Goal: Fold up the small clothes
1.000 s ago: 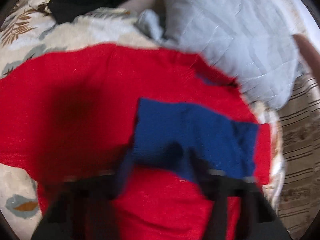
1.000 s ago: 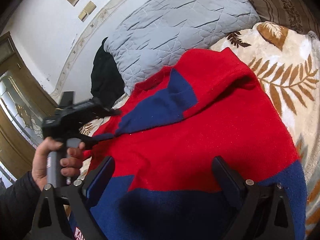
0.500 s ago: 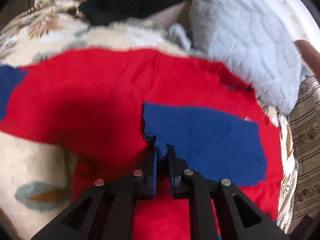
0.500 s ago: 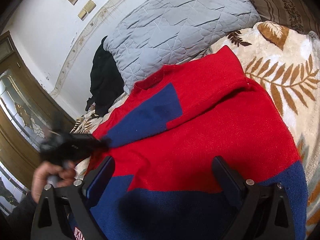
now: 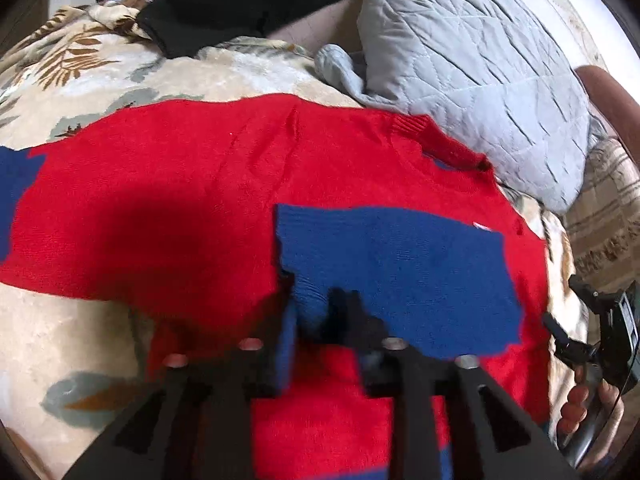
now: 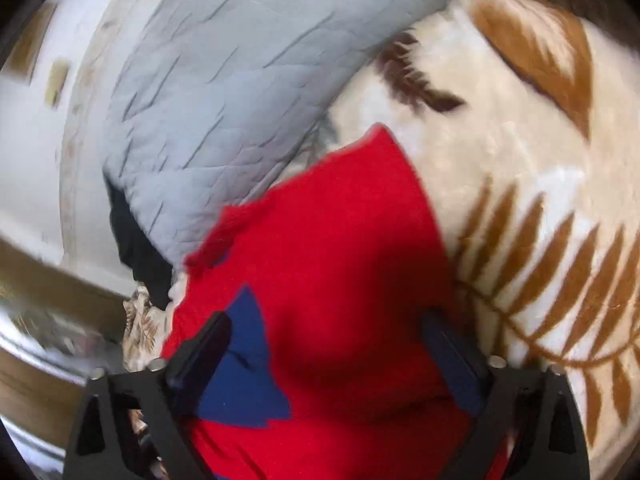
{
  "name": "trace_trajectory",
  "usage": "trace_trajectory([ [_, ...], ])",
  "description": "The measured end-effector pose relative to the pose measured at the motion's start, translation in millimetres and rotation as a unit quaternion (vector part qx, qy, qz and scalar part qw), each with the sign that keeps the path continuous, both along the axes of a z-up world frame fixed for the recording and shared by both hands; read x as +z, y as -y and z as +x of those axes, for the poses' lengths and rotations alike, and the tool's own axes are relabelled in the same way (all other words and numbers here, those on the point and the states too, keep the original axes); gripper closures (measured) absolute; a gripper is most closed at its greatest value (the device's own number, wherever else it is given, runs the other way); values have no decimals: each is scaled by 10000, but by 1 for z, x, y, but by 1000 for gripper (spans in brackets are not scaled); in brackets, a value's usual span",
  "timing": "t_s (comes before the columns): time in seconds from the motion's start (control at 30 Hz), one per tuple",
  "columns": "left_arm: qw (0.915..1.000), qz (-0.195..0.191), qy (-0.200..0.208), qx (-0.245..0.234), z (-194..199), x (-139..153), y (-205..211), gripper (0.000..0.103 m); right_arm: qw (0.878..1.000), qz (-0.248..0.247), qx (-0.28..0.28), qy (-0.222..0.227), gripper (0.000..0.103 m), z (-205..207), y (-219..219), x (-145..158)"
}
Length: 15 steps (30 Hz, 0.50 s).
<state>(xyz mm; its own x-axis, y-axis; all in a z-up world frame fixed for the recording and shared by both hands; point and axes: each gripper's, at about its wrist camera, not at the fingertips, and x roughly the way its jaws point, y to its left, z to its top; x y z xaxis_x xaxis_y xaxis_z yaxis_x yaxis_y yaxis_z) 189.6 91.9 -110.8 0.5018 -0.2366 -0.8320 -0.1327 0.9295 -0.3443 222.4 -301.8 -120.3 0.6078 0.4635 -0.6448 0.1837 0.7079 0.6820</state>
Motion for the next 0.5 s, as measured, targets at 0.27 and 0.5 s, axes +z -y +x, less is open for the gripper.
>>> trace_trajectory([
  [0.27,9889,-488,936,1049,-94,42,-116,34,9833,-831,1053,1233,9,-135,-68,45],
  [0.5,9491,-1200,849,2784,-126,17,-270,34,9691,-1668,1447,1104,9,-184,-113,5],
])
